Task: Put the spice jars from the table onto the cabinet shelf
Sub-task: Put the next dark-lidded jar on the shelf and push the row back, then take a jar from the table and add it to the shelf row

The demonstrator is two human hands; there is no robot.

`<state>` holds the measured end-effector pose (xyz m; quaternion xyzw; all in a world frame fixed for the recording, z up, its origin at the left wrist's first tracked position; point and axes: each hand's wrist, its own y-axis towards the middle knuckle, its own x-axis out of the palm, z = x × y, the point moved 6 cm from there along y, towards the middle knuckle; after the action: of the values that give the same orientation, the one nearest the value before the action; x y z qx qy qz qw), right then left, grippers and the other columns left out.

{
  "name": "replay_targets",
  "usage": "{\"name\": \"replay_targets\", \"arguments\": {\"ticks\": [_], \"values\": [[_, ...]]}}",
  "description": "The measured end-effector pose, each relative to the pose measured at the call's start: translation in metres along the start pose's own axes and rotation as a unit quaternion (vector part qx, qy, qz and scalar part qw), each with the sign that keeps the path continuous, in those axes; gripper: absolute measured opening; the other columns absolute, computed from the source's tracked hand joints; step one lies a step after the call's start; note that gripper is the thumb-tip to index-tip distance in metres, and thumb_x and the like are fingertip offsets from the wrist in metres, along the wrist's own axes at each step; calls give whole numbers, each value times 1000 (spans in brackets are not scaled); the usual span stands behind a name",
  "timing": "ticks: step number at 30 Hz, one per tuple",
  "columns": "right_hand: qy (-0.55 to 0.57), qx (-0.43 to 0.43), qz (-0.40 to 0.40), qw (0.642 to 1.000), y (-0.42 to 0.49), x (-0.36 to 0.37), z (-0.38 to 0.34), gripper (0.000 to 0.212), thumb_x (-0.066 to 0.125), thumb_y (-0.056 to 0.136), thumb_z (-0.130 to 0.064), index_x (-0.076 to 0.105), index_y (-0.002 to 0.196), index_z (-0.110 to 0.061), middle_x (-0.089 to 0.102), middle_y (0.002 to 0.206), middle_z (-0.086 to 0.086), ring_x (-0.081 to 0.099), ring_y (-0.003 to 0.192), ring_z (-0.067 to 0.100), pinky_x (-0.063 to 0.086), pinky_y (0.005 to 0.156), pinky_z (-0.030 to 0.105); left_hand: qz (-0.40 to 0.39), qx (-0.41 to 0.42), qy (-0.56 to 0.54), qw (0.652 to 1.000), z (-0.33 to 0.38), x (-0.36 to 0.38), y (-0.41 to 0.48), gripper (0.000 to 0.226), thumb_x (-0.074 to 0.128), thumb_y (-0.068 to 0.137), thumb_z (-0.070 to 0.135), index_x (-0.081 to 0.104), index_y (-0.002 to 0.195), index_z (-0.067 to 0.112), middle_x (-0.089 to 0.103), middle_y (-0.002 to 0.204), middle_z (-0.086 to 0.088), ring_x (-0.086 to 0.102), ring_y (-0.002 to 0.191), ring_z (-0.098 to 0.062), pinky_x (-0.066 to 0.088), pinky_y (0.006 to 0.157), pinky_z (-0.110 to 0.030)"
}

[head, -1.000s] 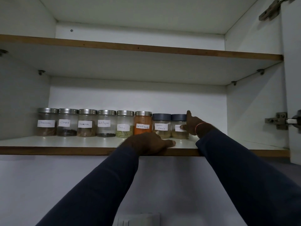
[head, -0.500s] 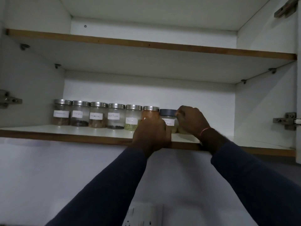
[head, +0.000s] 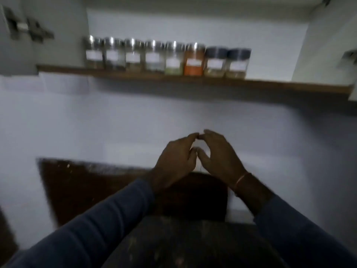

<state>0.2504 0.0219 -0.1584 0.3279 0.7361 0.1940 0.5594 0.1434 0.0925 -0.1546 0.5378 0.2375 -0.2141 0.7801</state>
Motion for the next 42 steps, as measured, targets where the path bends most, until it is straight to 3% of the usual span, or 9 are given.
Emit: {"name": "replay_targets", "arguments": {"ticks": [6,12,17,20,22,25,29,36,42], "values": [[167,190,-333,908,-208,189,-15,93,77,75,-44,29,150,-17,38,151,2,38,138,14,29,113,26,-108,-374,-35,921,-107,58,-258,38,54,93,33,58,126,13,65,122,-8,61,112,-27,44,92,-29],[254,228,-448,826,-319,257,-62,101,84,64,-42,27,147,-26,35,144,-15,34,138,9,29,114,30,-90,-563,-169,804,-104,81,-398,27,52,96,30,62,117,15,67,117,-4,62,109,-22,46,91,-28],[237,268,-378,854,-346,267,-75,103,81,71,-34,19,152,-26,27,141,-20,30,134,2,31,111,23,-97,-579,-209,782,-106,85,-417,22,50,97,26,67,110,19,69,107,0,65,97,-14,52,86,-30],[304,315,-373,818,-344,270,-71,85,80,72,-9,33,140,-29,44,127,-18,45,121,1,40,94,14,-92,-587,-217,775,-109,84,-419,19,52,96,22,67,107,18,70,104,-3,67,97,-19,54,81,-29],[326,340,-361,805,-339,264,-65,79,86,65,-18,41,129,-31,54,124,-18,53,119,5,47,92,19,-80,-588,-233,770,-107,80,-413,19,52,96,24,66,107,16,70,104,-6,68,92,-18,55,73,-23],[369,378,-318,787,-324,250,-52,108,87,51,-49,35,144,-30,54,135,-10,53,124,12,48,102,38,-56,-560,-278,778,-98,63,-381,23,52,96,28,65,110,14,69,105,-4,67,88,-10,51,62,-12],[463,441,-201,742,-258,201,-40,54,78,70,-46,56,118,-33,65,116,-4,67,102,17,57,86,39,-46,-487,-384,783,-83,34,-309,22,54,94,29,64,110,18,68,109,-6,67,96,-20,56,78,-29],[600,346,-54,719,-136,94,-53,45,63,87,-43,60,120,-11,71,110,14,71,99,30,58,85,45,-25,-348,-488,800,-42,3,-184,46,54,91,43,57,125,11,62,120,-23,58,112,-46,46,96,-59],[579,291,-9,761,-97,49,-61,52,53,89,-58,59,124,-19,70,115,11,69,105,28,54,93,48,43,-301,-471,828,-13,-25,-122,48,59,89,43,59,118,6,68,106,-23,65,97,-44,52,87,-57]]}}
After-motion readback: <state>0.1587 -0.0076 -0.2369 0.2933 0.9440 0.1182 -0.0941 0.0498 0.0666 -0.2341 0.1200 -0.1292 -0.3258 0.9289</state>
